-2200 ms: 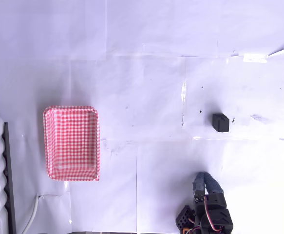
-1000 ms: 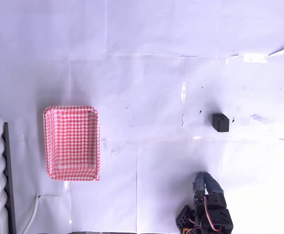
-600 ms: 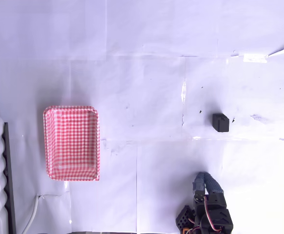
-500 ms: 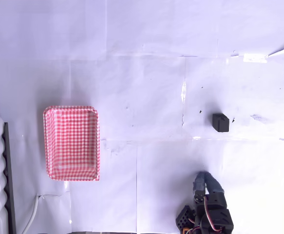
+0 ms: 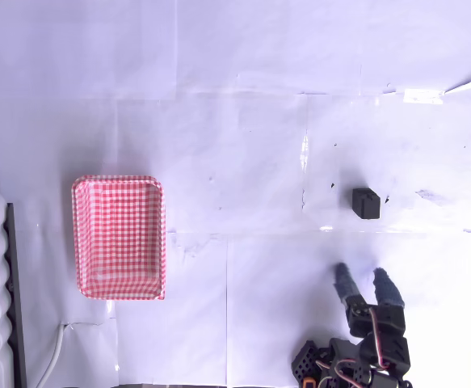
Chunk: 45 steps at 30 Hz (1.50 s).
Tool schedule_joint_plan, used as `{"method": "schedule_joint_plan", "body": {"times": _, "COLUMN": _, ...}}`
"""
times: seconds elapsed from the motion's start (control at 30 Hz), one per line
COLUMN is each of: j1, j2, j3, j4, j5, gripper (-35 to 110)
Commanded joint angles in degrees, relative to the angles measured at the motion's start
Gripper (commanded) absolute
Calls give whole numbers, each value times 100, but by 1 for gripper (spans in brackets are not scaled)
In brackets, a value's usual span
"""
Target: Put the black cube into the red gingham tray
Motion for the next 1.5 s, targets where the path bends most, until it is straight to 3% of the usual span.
{"method": "schedule_joint_plan", "body": {"times": 0.0, "j1": -220, "j2": 914, "j3": -114, "j4": -1389, "j5": -149, "gripper": 51}}
{"method": "schedule_joint_plan", "body": {"times": 0.6, "j1": -756, "j2": 5124, "j3": -369, "j4": -8156, "j5": -1081, "gripper": 50}}
{"method": "schedule_joint_plan", "body": {"times": 1.47, "j1": -562, "j2": 8604, "j3": 1362, "j4": -11391, "j5": -1521, "gripper": 50}}
